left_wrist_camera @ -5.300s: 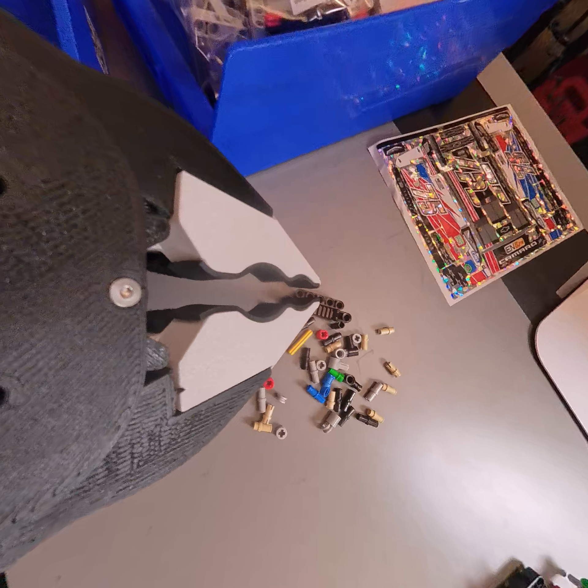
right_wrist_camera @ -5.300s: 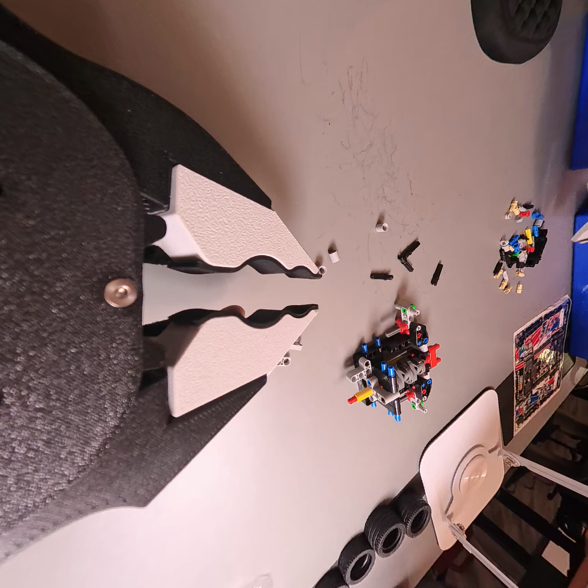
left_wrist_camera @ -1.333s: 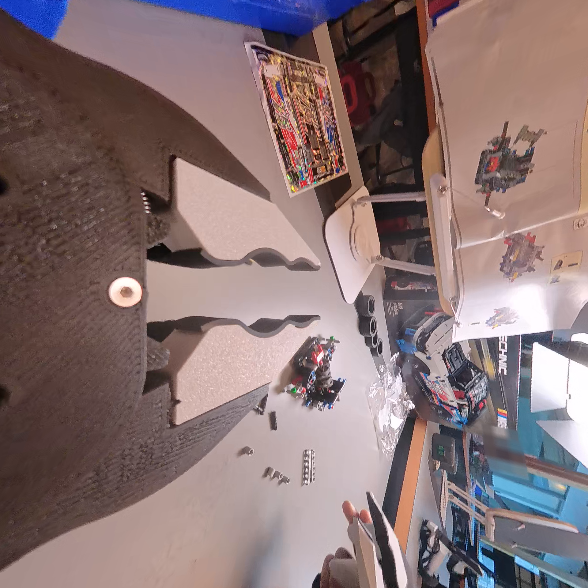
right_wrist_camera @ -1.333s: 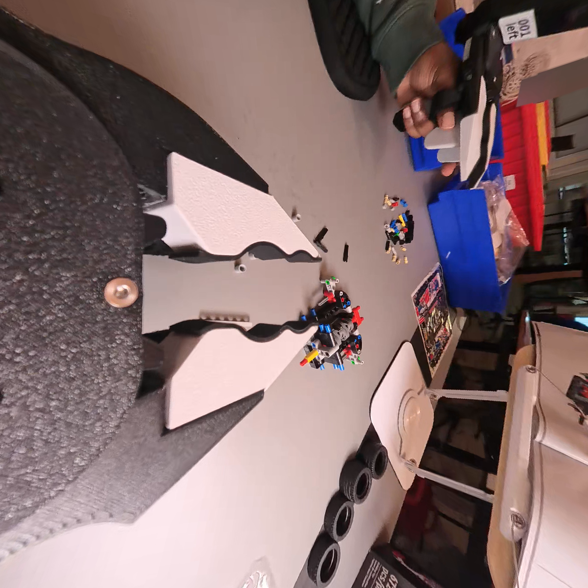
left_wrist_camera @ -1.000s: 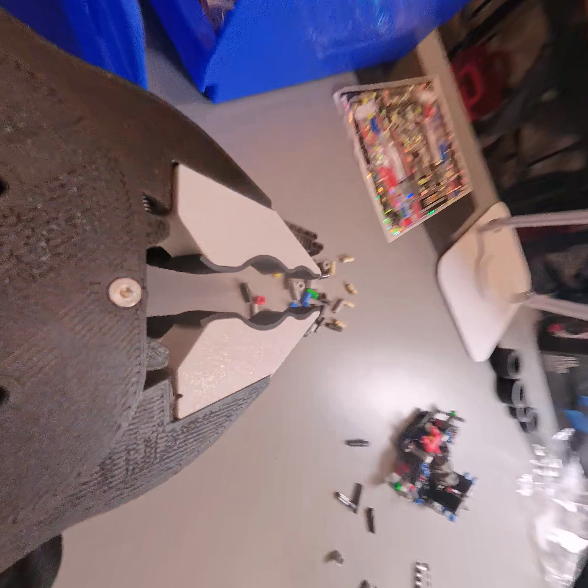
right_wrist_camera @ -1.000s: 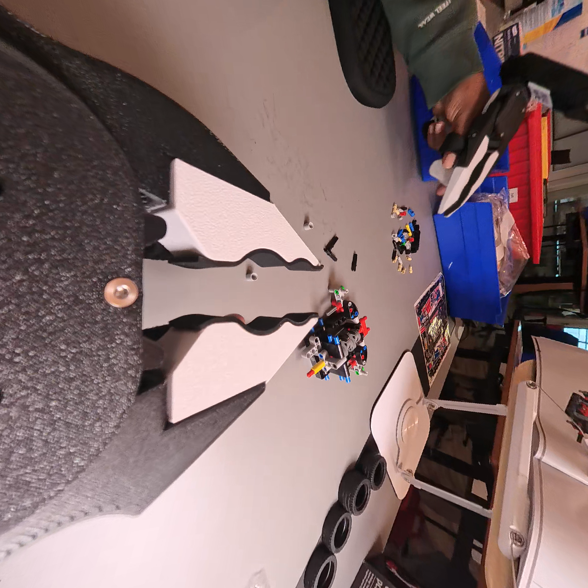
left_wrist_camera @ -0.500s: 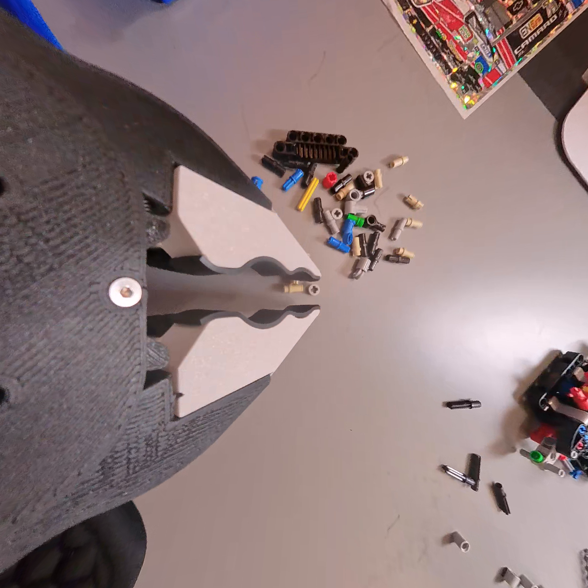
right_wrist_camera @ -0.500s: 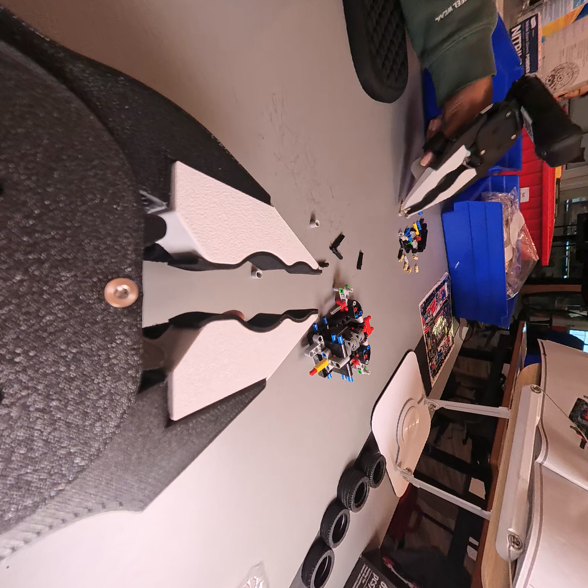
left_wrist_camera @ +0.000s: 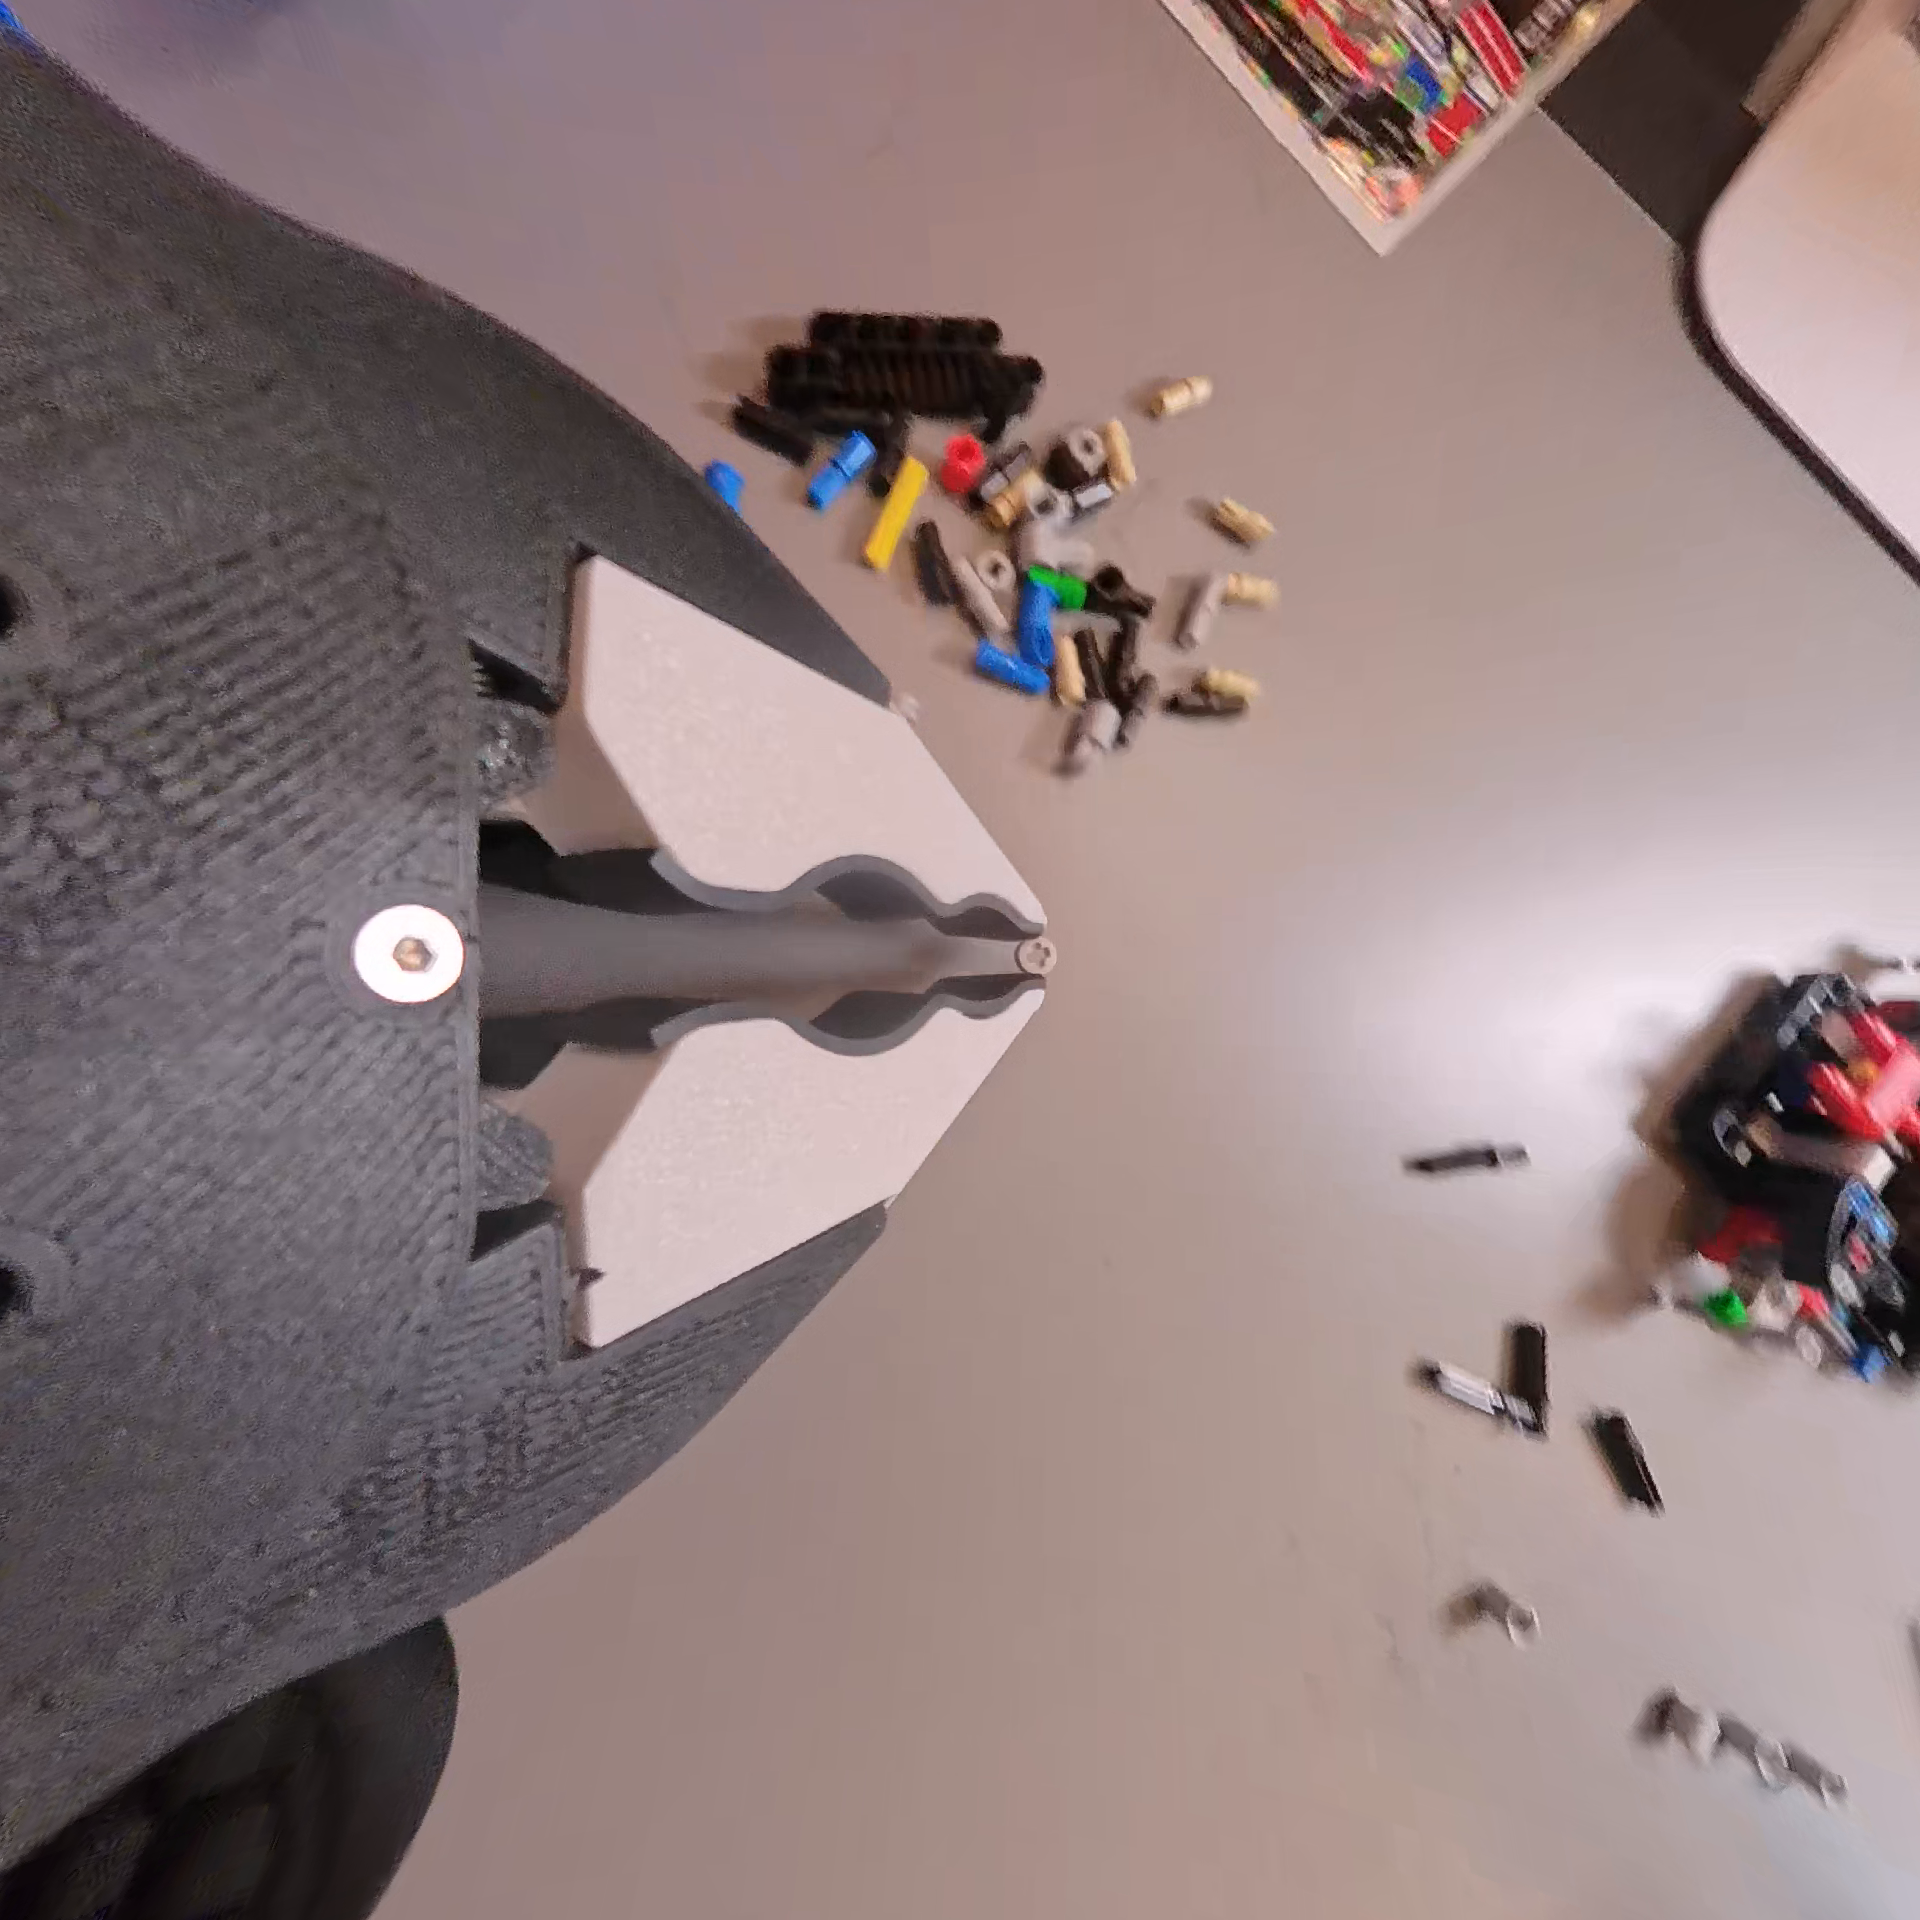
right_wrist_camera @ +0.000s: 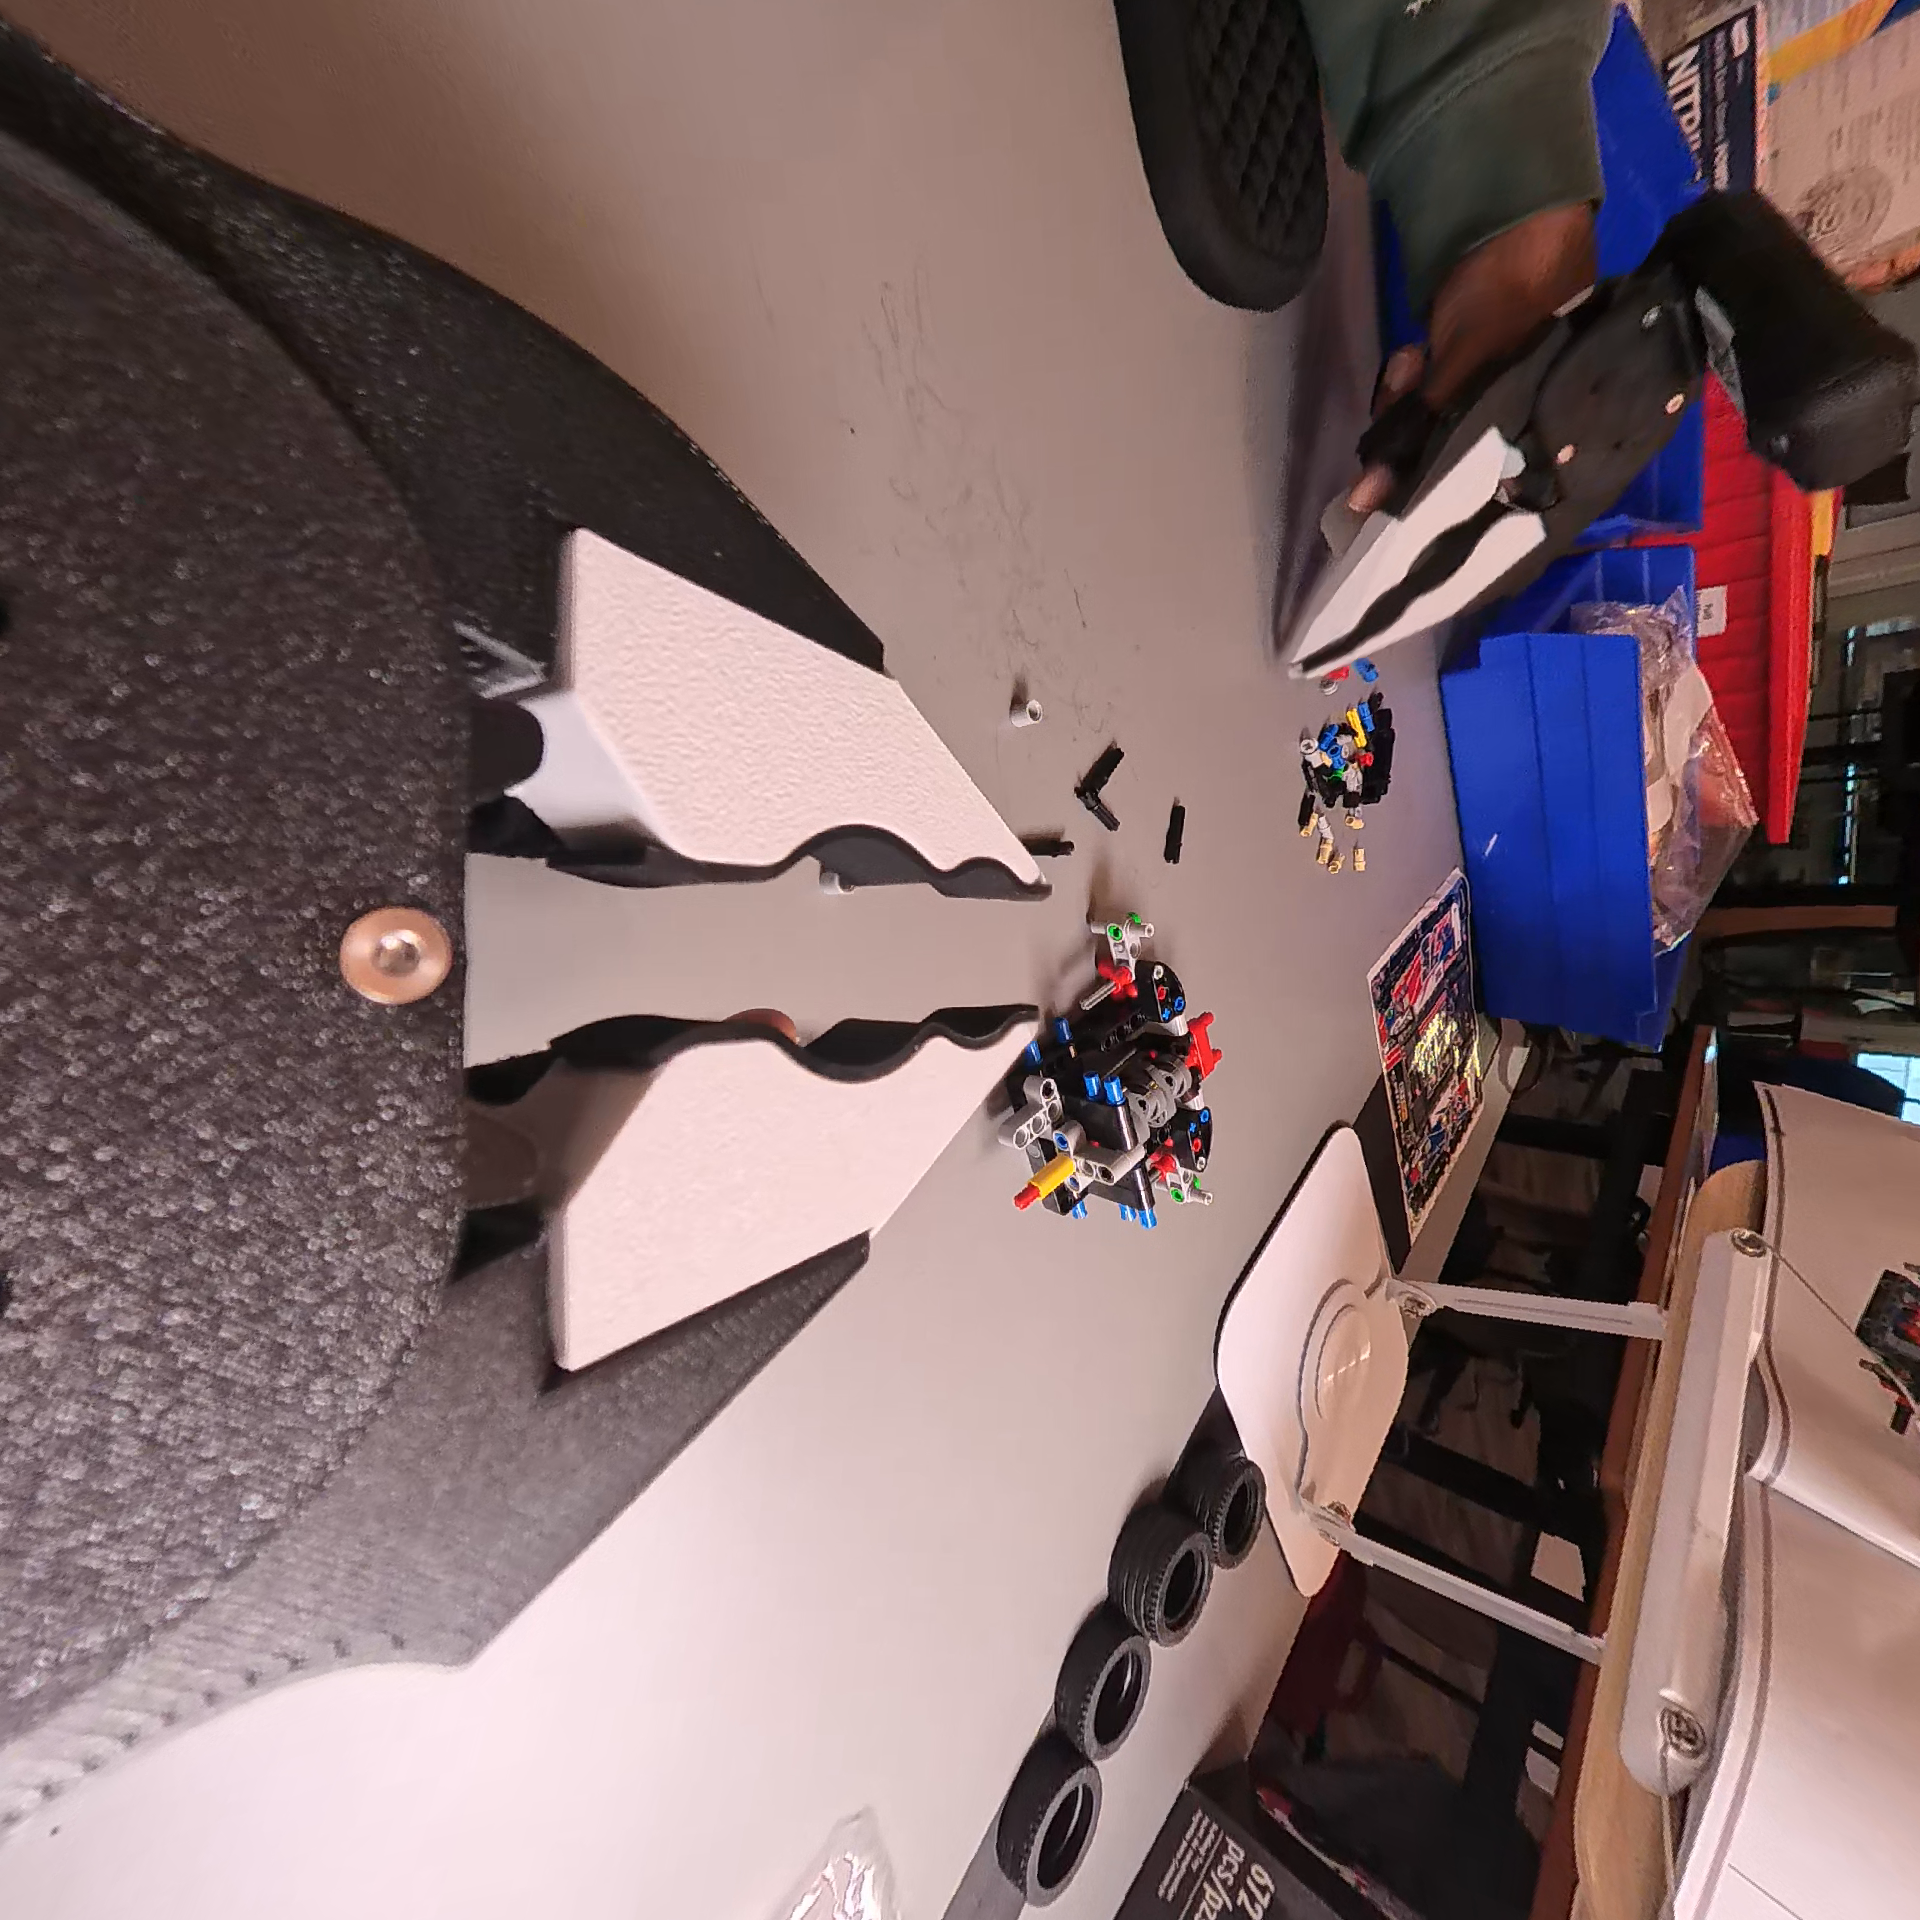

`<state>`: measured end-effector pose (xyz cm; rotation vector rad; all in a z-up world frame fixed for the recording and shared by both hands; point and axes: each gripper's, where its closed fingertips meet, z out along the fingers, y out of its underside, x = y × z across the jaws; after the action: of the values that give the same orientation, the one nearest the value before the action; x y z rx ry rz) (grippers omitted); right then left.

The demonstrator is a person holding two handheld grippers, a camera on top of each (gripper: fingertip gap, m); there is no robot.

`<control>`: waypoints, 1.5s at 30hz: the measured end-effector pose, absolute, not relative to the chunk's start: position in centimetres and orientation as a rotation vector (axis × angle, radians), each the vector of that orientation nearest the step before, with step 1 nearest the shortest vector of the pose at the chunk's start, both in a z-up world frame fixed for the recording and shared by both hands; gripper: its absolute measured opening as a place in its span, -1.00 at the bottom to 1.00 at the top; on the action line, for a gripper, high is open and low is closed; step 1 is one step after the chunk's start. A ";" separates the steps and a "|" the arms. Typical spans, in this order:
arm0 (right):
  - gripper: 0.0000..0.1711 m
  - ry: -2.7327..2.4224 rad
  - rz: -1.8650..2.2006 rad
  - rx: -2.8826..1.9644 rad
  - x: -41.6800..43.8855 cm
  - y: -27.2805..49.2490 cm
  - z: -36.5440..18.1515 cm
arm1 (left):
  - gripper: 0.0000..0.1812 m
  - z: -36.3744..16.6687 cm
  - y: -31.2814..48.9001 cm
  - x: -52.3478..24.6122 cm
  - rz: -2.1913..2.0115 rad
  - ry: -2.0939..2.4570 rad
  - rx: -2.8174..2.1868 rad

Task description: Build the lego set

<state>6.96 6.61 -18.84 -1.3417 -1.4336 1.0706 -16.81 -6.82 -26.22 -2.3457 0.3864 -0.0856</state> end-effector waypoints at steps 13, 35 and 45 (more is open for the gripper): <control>-0.73 -1.333 1.025 -1.372 7.7 8.5 -17.8 | -0.95 -27.1 -6.5 -5.4 -0.244 0.781 -2.298; -0.74 -1.334 1.032 -1.351 8.0 8.4 -17.4 | -0.85 -26.3 -4.8 -20.5 -0.019 0.285 -2.333; -0.74 -1.335 1.030 -1.363 8.0 8.6 -17.7 | -0.95 -26.9 -4.0 -20.3 0.044 0.336 -2.356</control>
<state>8.01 8.61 -17.73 -1.3627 -1.3354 1.0300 -20.34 -4.01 -26.86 -2.3564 0.3357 0.0443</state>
